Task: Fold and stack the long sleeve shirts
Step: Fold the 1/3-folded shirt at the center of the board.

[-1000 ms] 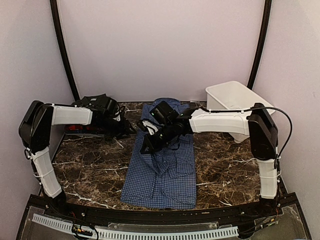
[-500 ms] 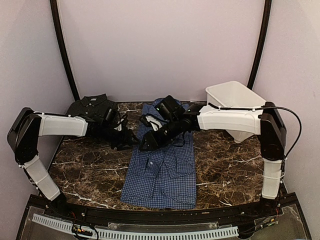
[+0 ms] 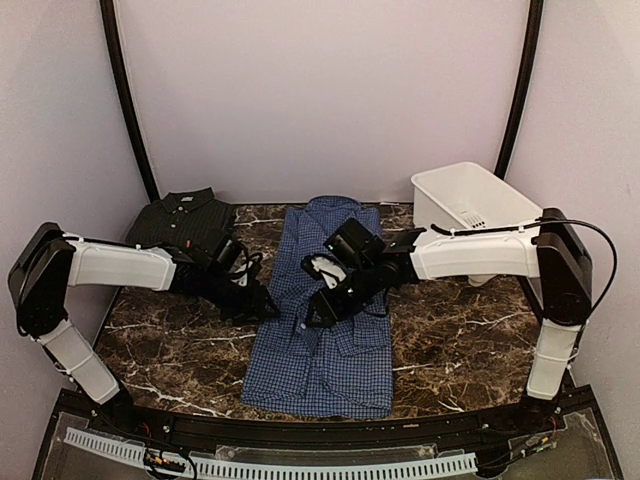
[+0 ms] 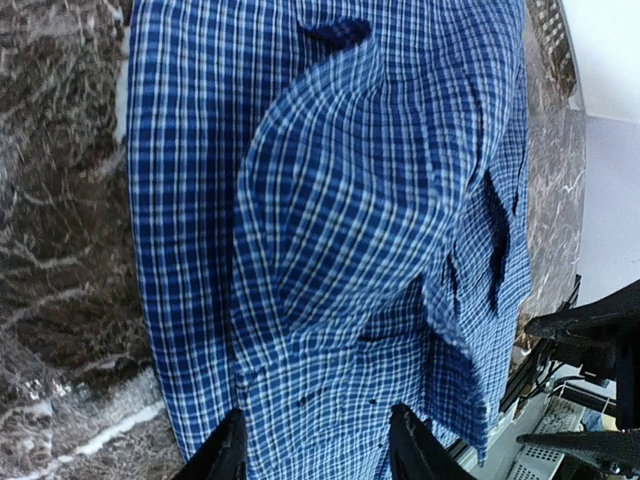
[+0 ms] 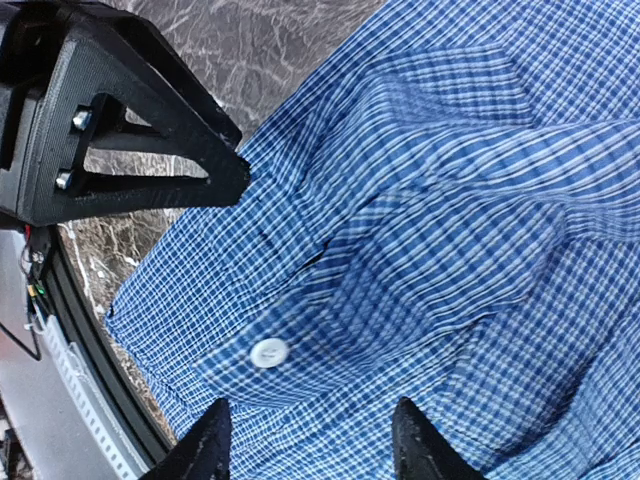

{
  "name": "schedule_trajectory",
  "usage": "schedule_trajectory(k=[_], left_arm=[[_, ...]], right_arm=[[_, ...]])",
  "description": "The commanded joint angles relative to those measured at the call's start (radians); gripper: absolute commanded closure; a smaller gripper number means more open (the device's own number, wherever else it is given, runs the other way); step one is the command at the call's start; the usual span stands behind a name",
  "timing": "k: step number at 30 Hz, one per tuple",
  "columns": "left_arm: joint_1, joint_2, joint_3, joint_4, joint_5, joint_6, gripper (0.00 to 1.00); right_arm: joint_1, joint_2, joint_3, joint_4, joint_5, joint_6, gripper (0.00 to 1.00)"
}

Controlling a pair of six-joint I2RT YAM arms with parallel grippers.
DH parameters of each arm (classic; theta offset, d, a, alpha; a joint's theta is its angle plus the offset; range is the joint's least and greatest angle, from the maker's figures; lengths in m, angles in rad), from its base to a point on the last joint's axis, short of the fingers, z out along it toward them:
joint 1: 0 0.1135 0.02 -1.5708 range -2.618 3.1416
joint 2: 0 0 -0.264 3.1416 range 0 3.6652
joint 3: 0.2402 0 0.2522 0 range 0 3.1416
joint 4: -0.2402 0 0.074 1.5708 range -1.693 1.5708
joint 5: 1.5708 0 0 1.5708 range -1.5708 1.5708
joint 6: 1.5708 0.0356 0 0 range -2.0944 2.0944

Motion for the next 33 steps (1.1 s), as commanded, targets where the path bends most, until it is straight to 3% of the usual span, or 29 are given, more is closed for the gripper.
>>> schedule_trajectory(k=[1,8,16,23,33], left_arm=[[-0.040,-0.053,-0.055,-0.061,-0.039,-0.017,0.53],[-0.084,-0.042,-0.052,-0.123,-0.141,-0.030,0.53],[-0.107,-0.019,-0.035,-0.108,-0.133,-0.038,0.56],[-0.119,-0.011,-0.035,-0.092,-0.128,-0.047,0.69],[-0.130,-0.034,-0.018,-0.083,-0.103,-0.059,0.93]], right_arm=[[0.085,-0.042,-0.028,0.014,0.166,-0.021,0.45],[0.172,-0.056,-0.049,0.043,0.374,-0.004,0.32],[0.203,0.002,-0.015,0.039,0.427,-0.015,0.38],[0.217,0.034,0.005,0.028,0.429,-0.023,0.58],[0.225,0.050,0.062,-0.034,0.407,-0.052,0.98]])
